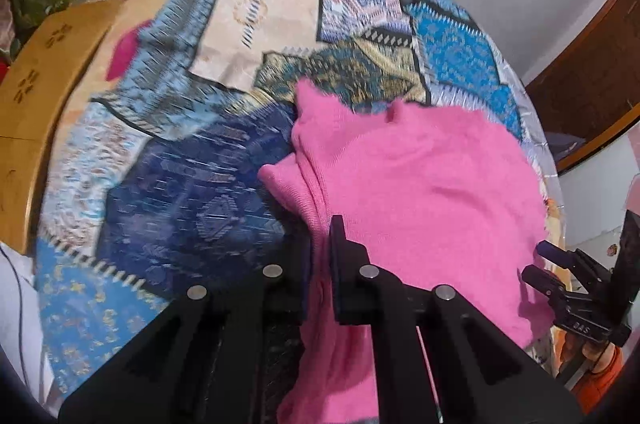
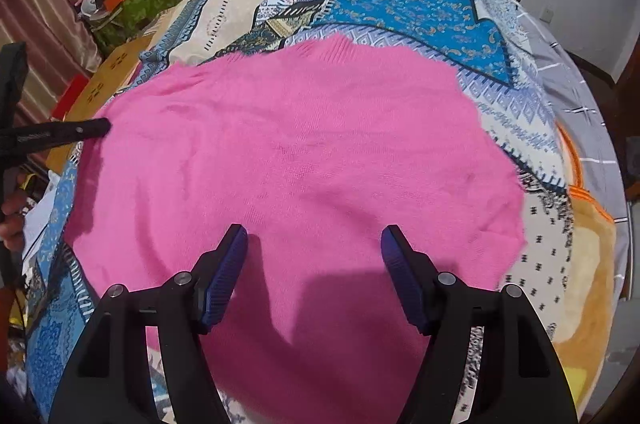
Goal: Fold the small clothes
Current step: 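Lift the edge with the left tool, fold it over, and open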
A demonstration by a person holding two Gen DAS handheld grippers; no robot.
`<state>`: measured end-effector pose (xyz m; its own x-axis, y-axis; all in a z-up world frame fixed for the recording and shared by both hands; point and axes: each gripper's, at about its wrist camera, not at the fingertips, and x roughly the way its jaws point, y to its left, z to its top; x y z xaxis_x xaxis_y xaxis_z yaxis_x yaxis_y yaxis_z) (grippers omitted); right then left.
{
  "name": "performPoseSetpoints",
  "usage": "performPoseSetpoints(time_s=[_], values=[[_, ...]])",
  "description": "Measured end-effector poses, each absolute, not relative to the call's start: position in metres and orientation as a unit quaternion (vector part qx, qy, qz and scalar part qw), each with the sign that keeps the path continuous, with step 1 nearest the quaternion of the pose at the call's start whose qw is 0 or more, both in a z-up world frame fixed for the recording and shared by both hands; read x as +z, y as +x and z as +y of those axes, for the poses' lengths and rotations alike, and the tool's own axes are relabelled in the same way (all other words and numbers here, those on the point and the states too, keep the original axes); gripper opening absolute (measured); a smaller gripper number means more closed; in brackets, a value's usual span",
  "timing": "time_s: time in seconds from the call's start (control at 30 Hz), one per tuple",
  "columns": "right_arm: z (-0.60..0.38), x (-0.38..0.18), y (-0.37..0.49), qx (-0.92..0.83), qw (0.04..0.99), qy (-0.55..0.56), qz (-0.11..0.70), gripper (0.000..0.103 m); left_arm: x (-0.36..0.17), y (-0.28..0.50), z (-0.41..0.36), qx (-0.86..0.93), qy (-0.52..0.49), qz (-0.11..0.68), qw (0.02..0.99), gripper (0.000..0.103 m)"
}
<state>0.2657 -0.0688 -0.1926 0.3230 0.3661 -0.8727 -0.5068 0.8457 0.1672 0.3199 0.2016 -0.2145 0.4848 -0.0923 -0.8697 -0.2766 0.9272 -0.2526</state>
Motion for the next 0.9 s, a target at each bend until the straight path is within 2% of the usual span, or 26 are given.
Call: performPoseSetpoints(time_s=[0.23, 0.43, 0.63, 0.9], values=[[-0.075, -0.176, 0.261, 0.277, 0.816, -0.051, 0.504, 0.066, -0.186, 0.295, 0.229, 0.109, -0.144, 0.491, 0.852, 0.007], [-0.067, -0.18, 0.251, 0.288, 0.81, -0.074, 0.505, 0.066, -0.164, 0.296, 0.222, 0.096, -0.149, 0.487, 0.855, 0.007], [-0.065, -0.202, 0.243, 0.296, 0.794, -0.102, 0.522, 0.066, -0.131, 0.321, 0.173, 0.06, -0.125, 0.481, 0.866, 0.007], [-0.08, -0.205, 0.241, 0.311, 0.794, -0.065, 0.519, 0.066, -0.103, 0.367, 0.07, 0.003, -0.093, 0.491, 0.866, 0.007]])
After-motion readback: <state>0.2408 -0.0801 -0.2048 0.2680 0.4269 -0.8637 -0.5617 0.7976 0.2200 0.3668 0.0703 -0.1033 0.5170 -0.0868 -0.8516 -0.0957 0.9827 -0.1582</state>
